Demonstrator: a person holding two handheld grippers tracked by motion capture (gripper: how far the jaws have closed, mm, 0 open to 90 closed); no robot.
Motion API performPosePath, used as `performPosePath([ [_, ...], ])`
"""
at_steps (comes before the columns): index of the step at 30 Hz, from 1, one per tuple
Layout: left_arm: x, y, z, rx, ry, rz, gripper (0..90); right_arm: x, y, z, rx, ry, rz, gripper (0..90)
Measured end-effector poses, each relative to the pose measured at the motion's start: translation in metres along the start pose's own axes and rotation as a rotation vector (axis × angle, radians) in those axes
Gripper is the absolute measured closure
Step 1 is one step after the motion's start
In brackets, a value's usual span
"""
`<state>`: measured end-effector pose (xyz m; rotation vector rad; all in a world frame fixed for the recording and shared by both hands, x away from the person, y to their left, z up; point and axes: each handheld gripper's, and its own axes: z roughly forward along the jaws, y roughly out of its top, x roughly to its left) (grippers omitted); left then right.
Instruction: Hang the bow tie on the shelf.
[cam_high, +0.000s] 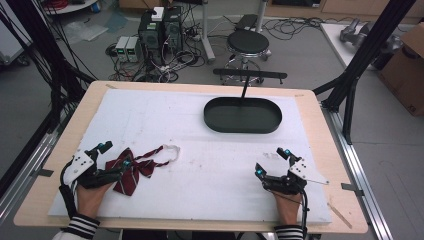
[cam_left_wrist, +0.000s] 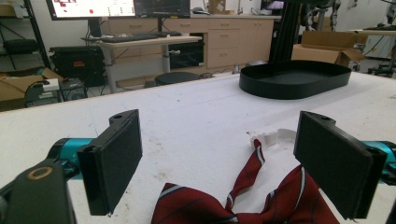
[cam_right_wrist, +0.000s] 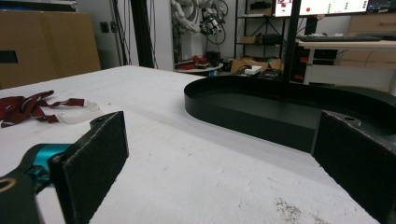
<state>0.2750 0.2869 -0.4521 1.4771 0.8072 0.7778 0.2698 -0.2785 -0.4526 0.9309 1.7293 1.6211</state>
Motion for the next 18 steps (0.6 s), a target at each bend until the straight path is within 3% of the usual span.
performPosePath([
  [18, 0.0003, 0.0014, 0.0029, 0.029, -0.005, -0.001, 15.5, 0.0005, -0.0003, -0.0005, -0.009, -0.012, -0.005, 2.9],
])
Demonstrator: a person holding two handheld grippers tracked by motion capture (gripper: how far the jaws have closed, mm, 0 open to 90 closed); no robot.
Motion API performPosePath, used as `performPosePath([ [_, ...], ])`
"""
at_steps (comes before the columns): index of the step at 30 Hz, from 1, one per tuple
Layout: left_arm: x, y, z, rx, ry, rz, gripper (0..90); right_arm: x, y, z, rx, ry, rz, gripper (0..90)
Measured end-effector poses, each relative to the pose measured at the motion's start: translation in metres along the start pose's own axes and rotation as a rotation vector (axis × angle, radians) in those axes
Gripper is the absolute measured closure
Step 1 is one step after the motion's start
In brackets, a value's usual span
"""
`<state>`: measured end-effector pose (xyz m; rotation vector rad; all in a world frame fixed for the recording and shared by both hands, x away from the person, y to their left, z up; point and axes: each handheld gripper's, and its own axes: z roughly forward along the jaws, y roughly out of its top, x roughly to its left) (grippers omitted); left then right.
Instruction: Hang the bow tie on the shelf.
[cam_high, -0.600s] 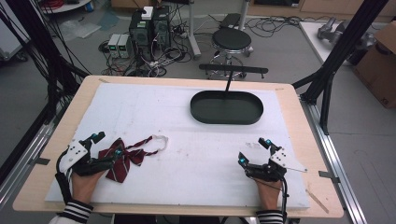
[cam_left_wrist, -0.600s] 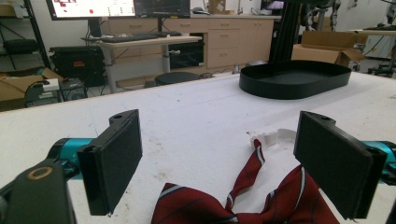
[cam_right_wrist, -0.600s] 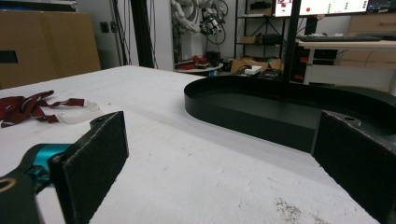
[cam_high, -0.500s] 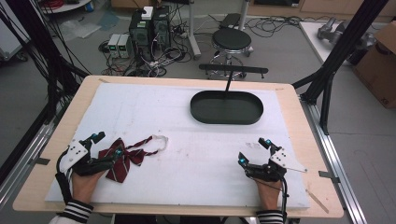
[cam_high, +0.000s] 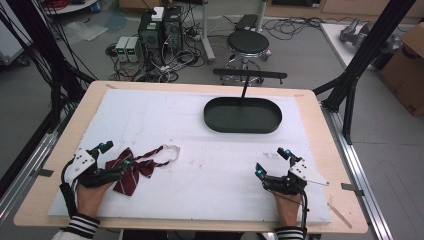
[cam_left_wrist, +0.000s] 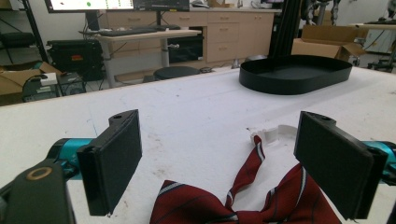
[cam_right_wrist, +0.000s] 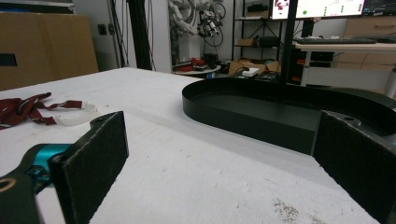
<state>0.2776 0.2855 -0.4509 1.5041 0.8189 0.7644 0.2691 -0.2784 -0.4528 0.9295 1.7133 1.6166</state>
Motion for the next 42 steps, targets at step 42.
performPosePath([
  [42, -0.011, 0.096, 0.093, 0.421, -0.229, 0.233, 20.3, -0.001, 0.000, 0.000, -0.006, -0.001, -0.004, 2.9],
])
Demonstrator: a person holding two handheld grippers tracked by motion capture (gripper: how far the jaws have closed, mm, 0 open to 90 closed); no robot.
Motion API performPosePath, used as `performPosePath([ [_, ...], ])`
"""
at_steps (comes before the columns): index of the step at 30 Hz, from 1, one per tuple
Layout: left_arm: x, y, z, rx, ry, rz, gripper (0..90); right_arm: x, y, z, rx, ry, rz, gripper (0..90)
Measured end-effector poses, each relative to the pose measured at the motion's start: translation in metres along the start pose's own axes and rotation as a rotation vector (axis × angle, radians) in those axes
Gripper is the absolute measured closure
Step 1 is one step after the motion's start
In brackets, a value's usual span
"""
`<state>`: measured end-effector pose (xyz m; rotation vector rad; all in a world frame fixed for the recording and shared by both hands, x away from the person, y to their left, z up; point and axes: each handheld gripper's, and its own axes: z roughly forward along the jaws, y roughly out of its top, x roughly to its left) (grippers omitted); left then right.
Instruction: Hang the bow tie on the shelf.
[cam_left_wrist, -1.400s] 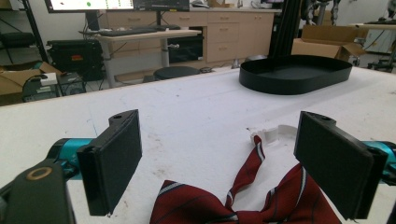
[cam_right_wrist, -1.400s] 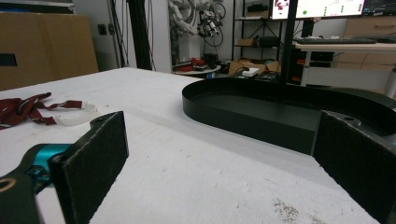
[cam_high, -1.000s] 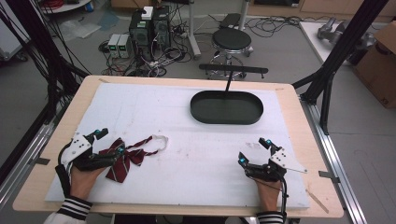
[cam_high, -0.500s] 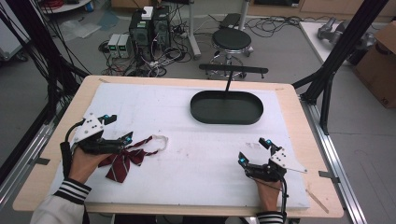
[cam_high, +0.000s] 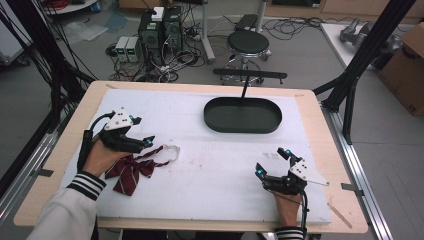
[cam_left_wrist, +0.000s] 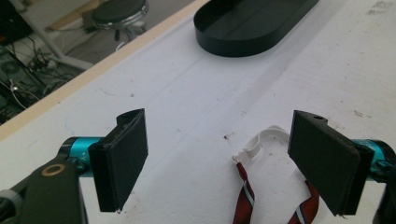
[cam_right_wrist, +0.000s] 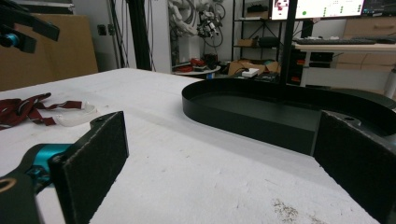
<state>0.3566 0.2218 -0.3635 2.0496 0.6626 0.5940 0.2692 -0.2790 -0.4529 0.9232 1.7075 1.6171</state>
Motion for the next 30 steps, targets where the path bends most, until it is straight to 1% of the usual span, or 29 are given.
performPosePath([
  [1, 0.001, 0.004, 0.006, 0.019, -0.013, 0.000, 20.1, 0.000, 0.000, 0.000, 0.001, 0.001, 0.001, 2.9],
  [2, 0.001, 0.004, 0.006, 0.019, -0.013, 0.000, 20.0, 0.000, 0.000, 0.000, 0.001, 0.001, 0.001, 2.9],
  [3, 0.001, 0.006, 0.008, 0.033, -0.012, 0.004, 20.0, 0.000, 0.000, 0.000, 0.001, 0.002, 0.002, 2.9],
  [4, 0.001, 0.007, 0.012, 0.038, -0.022, -0.001, 20.0, 0.000, 0.000, 0.000, 0.000, 0.002, 0.002, 2.9],
  [5, 0.000, 0.009, 0.015, 0.054, -0.030, 0.000, 20.0, 0.000, 0.000, 0.000, 0.000, 0.002, 0.001, 2.9],
  [6, 0.000, 0.009, 0.018, 0.073, -0.028, 0.005, 20.0, 0.000, 0.000, 0.000, 0.000, 0.003, 0.002, 3.0],
  [7, -0.001, 0.010, 0.020, 0.085, -0.017, 0.040, 20.3, 0.000, 0.000, 0.000, 0.000, 0.002, 0.002, 3.0],
  [8, -0.002, 0.010, 0.021, 0.088, -0.014, 0.058, 22.2, 0.000, 0.000, 0.000, -0.001, 0.001, 0.002, 3.0],
  [10, -0.002, 0.010, 0.025, 0.099, -0.029, 0.046, 26.7, 0.000, 0.000, 0.000, 0.001, 0.000, 0.000, 2.9],
  [11, -0.003, 0.010, 0.028, 0.119, -0.029, 0.035, 25.9, 0.001, 0.000, 0.000, 0.004, 0.001, 0.005, 2.9],
  [13, -0.004, 0.009, 0.034, 0.162, -0.029, 0.035, 24.9, 0.000, 0.000, 0.000, -0.001, 0.000, 0.002, 2.9],
  [14, -0.004, 0.010, 0.036, 0.172, -0.033, 0.042, 24.9, 0.000, 0.000, 0.000, -0.001, 0.000, 0.002, 2.9],
  [15, -0.004, 0.010, 0.038, 0.179, -0.038, 0.035, 25.4, 0.000, 0.000, 0.000, -0.001, 0.000, 0.001, 2.9],
  [19, -0.002, 0.012, 0.045, 0.220, -0.062, 0.033, 26.1, 0.001, 0.000, 0.000, 0.000, -0.001, 0.001, 3.0],
  [20, -0.002, 0.012, 0.047, 0.228, -0.069, 0.025, 26.1, 0.001, 0.000, -0.001, 0.002, -0.001, 0.003, 2.9],
  [21, -0.001, 0.013, 0.049, 0.247, -0.074, 0.029, 26.1, 0.001, 0.000, -0.001, 0.001, -0.001, 0.004, 3.0],
  [23, -0.001, 0.012, 0.053, 0.263, -0.096, 0.005, 27.0, 0.000, 0.000, 0.000, -0.003, 0.000, 0.000, 2.9],
  [25, -0.001, 0.012, 0.057, 0.294, -0.100, 0.012, 27.3, 0.000, 0.000, 0.000, -0.003, 0.000, 0.001, 2.9],
  [26, -0.001, 0.011, 0.061, 0.324, -0.114, 0.024, 28.4, 0.000, 0.000, 0.000, -0.002, -0.001, 0.000, 2.9],
  [27, -0.001, 0.011, 0.061, 0.324, -0.114, 0.024, 29.3, 0.000, 0.000, 0.000, -0.002, -0.001, 0.000, 2.9],
  [28, -0.002, 0.011, 0.064, 0.333, -0.123, 0.026, 29.3, 0.001, 0.000, -0.001, -0.001, 0.000, 0.002, 2.9],
  [29, -0.002, 0.011, 0.066, 0.338, -0.135, 0.033, 31.4, 0.000, 0.000, 0.000, -0.002, -0.001, 0.000, 2.9],
  [30, -0.003, 0.011, 0.068, 0.351, -0.145, 0.031, 35.5, 0.000, 0.000, 0.000, -0.003, 0.000, 0.000, 3.0],
])
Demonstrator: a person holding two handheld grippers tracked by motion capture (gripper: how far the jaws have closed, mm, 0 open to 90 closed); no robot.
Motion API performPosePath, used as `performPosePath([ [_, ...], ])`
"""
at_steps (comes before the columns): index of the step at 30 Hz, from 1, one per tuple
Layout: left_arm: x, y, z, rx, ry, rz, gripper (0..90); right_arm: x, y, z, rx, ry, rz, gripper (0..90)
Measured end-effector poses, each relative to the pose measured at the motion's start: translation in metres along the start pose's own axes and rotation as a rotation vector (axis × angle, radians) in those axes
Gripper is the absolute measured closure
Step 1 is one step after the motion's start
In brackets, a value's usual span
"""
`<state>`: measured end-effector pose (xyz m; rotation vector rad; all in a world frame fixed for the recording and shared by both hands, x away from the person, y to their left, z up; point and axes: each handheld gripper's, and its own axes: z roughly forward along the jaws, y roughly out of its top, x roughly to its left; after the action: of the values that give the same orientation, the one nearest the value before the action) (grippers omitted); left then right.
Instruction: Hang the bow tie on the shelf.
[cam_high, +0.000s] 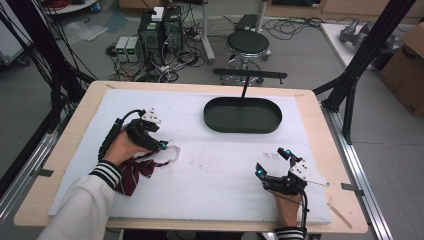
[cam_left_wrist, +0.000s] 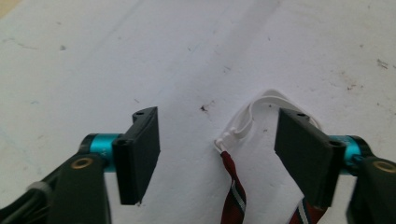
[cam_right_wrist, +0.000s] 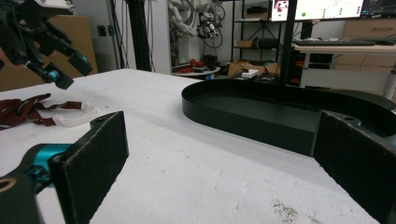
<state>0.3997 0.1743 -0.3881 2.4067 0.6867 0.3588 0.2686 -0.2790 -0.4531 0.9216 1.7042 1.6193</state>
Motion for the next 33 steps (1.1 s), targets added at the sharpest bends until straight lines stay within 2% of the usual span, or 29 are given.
performPosePath([
  [3, 0.001, 0.002, 0.006, 0.034, -0.018, -0.013, 37.3, 0.000, 0.000, 0.000, 0.000, 0.002, 0.003, 2.9],
  [5, 0.001, 0.004, 0.008, 0.062, -0.013, -0.011, 37.5, 0.000, 0.000, 0.000, 0.002, 0.003, 0.008, 2.9],
  [9, 0.002, 0.003, 0.012, 0.086, -0.016, -0.002, 42.1, 0.000, 0.000, 0.000, 0.002, 0.003, 0.008, 2.9],
  [17, 0.003, 0.001, 0.025, 0.160, -0.037, -0.014, 49.1, -0.001, 0.000, 0.000, 0.000, 0.005, 0.013, 3.0],
  [21, 0.004, 0.000, 0.028, 0.182, -0.045, -0.034, 49.9, -0.001, 0.000, 0.000, 0.000, 0.005, 0.014, 2.9],
  [24, 0.003, 0.000, 0.031, 0.197, -0.052, -0.033, 54.3, -0.001, 0.000, 0.000, 0.002, 0.005, 0.013, 2.9],
  [28, 0.003, 0.001, 0.032, 0.214, -0.051, -0.026, 55.9, -0.001, 0.000, -0.001, 0.001, 0.005, 0.018, 3.0],
  [33, 0.002, 0.002, 0.034, 0.222, -0.054, -0.040, 60.7, -0.002, 0.000, 0.000, -0.003, 0.004, 0.018, 2.9],
])
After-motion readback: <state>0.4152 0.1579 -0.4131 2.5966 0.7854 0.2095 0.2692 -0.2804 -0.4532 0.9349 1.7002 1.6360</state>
